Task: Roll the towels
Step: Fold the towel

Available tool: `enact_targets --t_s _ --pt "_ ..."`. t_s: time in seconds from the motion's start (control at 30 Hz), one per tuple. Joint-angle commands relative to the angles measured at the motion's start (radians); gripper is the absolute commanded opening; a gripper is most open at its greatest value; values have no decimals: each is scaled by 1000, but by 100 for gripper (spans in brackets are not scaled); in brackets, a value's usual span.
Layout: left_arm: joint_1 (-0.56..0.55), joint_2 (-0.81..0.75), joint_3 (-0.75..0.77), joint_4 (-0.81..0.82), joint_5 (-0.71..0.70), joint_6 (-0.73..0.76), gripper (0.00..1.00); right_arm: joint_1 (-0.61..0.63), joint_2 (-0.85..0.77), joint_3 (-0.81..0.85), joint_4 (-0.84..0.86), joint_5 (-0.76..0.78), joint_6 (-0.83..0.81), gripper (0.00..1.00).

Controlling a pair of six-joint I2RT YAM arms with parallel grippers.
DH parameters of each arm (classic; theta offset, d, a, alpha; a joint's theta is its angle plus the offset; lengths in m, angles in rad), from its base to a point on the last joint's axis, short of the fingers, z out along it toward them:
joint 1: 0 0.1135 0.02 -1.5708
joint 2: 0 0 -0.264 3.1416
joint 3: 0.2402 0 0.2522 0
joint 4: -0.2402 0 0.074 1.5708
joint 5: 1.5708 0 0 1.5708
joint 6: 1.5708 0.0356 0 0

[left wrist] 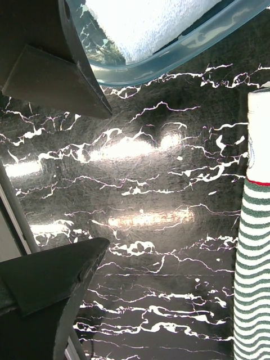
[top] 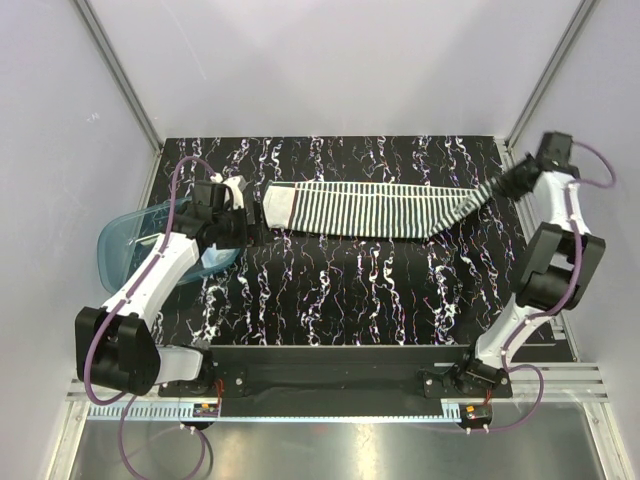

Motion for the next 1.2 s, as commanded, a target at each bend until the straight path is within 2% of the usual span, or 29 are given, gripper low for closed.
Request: enact_targets --t_s 0.0,0.27,0.33,0.47,0.67,0.83,1.17 --pt "-4 -3 54 7 -27 35 92 164 -44 143 -67 27 4 0" --pt "-1 -14 37 12 -55 25 93 418 52 408 -107 21 62 0" --pt "-1 -23 32 15 -61 22 93 512 101 471 -133 22 69 0" --pt "8 -26 28 22 -52 17 93 623 209 655 -168 22 84 0" --pt "16 -26 17 30 -47 6 93 732 304 807 -170 27 128 0" --pt "25 -26 8 33 -41 -1 93 820 362 871 -132 37 150 0" --pt "40 -29 0 41 -37 -11 93 947 424 877 -30 64 167 0"
